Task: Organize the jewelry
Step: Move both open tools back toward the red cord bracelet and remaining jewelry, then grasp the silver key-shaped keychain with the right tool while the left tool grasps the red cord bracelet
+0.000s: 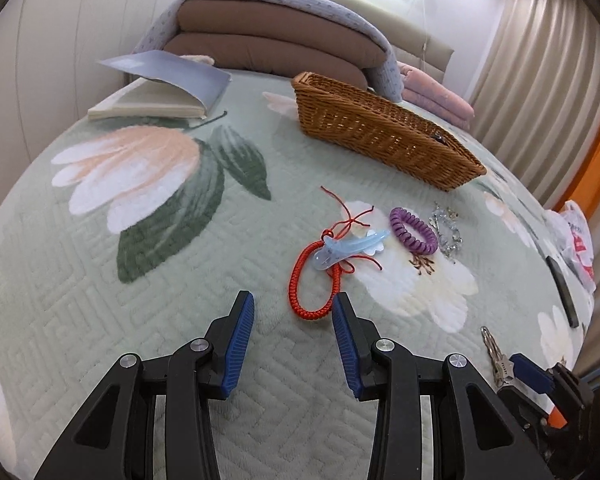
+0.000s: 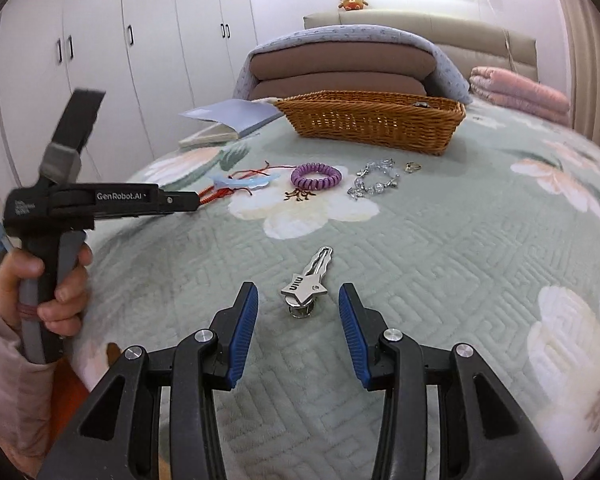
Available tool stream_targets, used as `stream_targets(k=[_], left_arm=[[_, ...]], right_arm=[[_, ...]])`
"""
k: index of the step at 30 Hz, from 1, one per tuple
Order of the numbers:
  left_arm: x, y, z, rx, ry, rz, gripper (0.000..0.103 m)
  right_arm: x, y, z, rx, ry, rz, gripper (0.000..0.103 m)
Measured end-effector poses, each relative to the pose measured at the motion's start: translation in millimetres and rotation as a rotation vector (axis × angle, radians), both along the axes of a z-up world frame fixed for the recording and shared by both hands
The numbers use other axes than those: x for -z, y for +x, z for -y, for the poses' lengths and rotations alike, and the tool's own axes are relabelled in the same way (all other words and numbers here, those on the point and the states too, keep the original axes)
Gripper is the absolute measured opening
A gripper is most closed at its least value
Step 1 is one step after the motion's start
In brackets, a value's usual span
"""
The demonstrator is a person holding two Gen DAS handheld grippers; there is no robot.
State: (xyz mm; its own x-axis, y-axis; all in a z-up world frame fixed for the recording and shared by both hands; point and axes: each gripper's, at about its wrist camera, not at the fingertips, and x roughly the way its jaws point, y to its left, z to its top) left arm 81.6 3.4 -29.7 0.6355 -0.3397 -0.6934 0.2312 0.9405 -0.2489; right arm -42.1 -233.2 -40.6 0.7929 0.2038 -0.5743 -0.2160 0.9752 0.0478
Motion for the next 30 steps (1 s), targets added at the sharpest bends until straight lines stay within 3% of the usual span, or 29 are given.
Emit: stream_targets(k=[7, 10, 16, 19, 22, 27, 30], left_arm=[[2, -1, 14, -0.007, 0.090, 0.019, 0.034], [1, 0, 19, -0.010, 0.110, 0.022, 0.032], [1, 16, 11, -0.010, 0.021, -0.030, 0.032], [1, 17, 15, -0.011, 0.027, -0.028, 0.032], [0, 15, 15, -0.006, 0.024, -0.021, 0.032], [-2, 16, -4, 0.024, -0.124, -0.036, 0.033], [-5, 21, -7, -0.017, -0.120, -0.026, 0.033]], right_arm=[[5, 4, -25, 0.114, -0.161, 0.040, 0.045], [5, 9, -25, 0.138, -0.158, 0.042, 0.045], [4, 14, -20, 0.150, -0.148, 0.043, 0.034], [4, 14, -17, 0.152, -0.152, 0.050, 0.026], [3, 13, -15, 0.142, -0.141, 0.049, 0.026], [3, 13, -9, 0.122, -0.105, 0.047, 0.026], [3, 13, -9, 0.119, -0.097, 0.045, 0.026]])
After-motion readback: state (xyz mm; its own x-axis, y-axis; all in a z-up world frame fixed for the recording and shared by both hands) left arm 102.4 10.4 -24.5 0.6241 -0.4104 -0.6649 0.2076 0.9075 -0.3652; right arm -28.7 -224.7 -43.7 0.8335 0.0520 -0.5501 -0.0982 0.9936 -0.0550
